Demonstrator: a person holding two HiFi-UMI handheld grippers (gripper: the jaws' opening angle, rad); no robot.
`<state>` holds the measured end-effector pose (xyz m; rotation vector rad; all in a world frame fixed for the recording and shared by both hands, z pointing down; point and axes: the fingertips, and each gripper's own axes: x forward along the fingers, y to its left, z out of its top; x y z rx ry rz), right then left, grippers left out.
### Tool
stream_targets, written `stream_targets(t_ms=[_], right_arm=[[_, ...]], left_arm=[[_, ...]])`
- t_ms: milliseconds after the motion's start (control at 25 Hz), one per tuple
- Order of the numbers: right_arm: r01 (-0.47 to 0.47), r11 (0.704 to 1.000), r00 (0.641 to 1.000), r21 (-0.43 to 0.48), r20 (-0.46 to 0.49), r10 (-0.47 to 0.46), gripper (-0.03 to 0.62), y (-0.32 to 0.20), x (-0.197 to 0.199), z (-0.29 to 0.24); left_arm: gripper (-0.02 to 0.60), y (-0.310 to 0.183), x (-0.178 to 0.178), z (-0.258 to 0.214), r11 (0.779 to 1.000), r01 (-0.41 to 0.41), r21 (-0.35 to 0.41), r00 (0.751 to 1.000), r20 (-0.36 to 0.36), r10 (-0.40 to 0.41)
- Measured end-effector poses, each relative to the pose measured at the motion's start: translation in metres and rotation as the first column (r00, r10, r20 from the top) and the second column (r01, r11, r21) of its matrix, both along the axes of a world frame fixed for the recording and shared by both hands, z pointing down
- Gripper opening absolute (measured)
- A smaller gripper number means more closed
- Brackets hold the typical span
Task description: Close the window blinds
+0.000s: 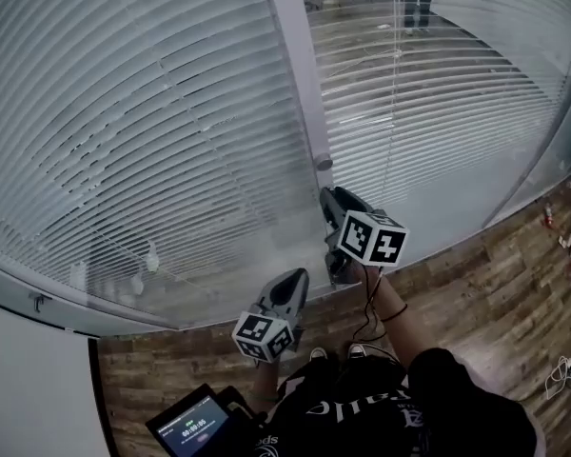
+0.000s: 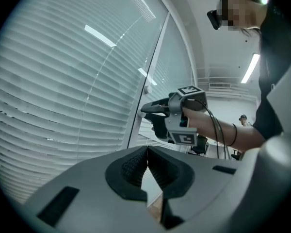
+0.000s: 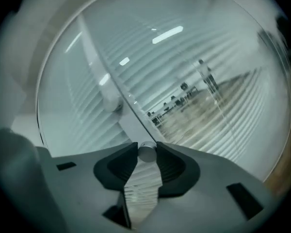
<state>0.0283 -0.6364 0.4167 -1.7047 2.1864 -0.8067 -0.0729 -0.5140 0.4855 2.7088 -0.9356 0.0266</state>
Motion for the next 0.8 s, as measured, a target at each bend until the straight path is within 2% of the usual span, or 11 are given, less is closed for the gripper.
stream_targets(t_ms=[120,200,280,360,440,520,560,600,640,760,800], right_arm=[[0.038,0.999,0.992,0.001,0.121,-0.038,0.121,-0.002,-0.004,-0.002],[0.039,0.998,0.991,0.049,-0.129,-0.032,0.123,-0.003,-0.01,-0.005],[0.047,0.994,0.906,0.098,-0.424,-0.002,0.123,0.0,-0.016,-0.007],[0.07,0.99,0.743,0.124,-0.669,0.031,0.135,0.006,-0.02,-0.005],[0.083,0.987,0.508,0.135,-0.858,0.075,0.135,0.007,-0.02,0.002],[0.085,0.984,0.275,0.154,-0.953,0.125,0.135,0.004,-0.019,0.006],[0.082,0.983,0.213,0.161,-0.967,0.141,0.135,0.002,-0.019,0.006],[0.074,0.984,0.218,0.163,-0.965,0.143,0.133,0.0,-0.019,0.006],[0.057,0.986,0.303,0.156,-0.944,0.132,0.133,0.0,-0.018,0.005],[-0.009,0.997,0.805,0.083,-0.59,0.056,0.133,-0.001,-0.006,0.007],[-0.018,0.998,0.916,0.052,-0.399,0.037,0.133,-0.002,-0.002,0.008]], left_arm=[[0.003,-0.008,-0.01,-0.003,1.0,0.001,-0.007,1.0,-0.017,-0.001],[0.003,-0.013,-0.015,-0.003,1.0,-0.004,-0.014,1.0,-0.019,0.004],[0.003,-0.013,-0.015,-0.001,1.0,-0.012,-0.018,1.0,-0.016,0.012],[0.003,-0.01,-0.011,0.002,1.0,-0.02,-0.02,1.0,-0.014,0.019],[0.003,-0.009,-0.009,0.005,0.999,-0.023,-0.023,1.0,-0.015,0.022],[0.003,-0.011,-0.009,0.006,0.999,-0.025,-0.026,1.0,-0.014,0.024],[0.003,-0.012,-0.01,0.006,0.999,-0.026,-0.027,1.0,-0.013,0.026],[0.003,-0.013,-0.011,0.005,0.999,-0.027,-0.029,1.0,-0.013,0.026],[0.003,-0.013,-0.012,0.005,0.999,-0.026,-0.031,1.0,-0.013,0.026],[0.003,-0.014,-0.012,0.006,0.999,-0.019,-0.033,1.0,-0.012,0.018],[0.003,-0.014,-0.012,0.007,0.999,-0.015,-0.033,1.0,-0.012,0.015]])
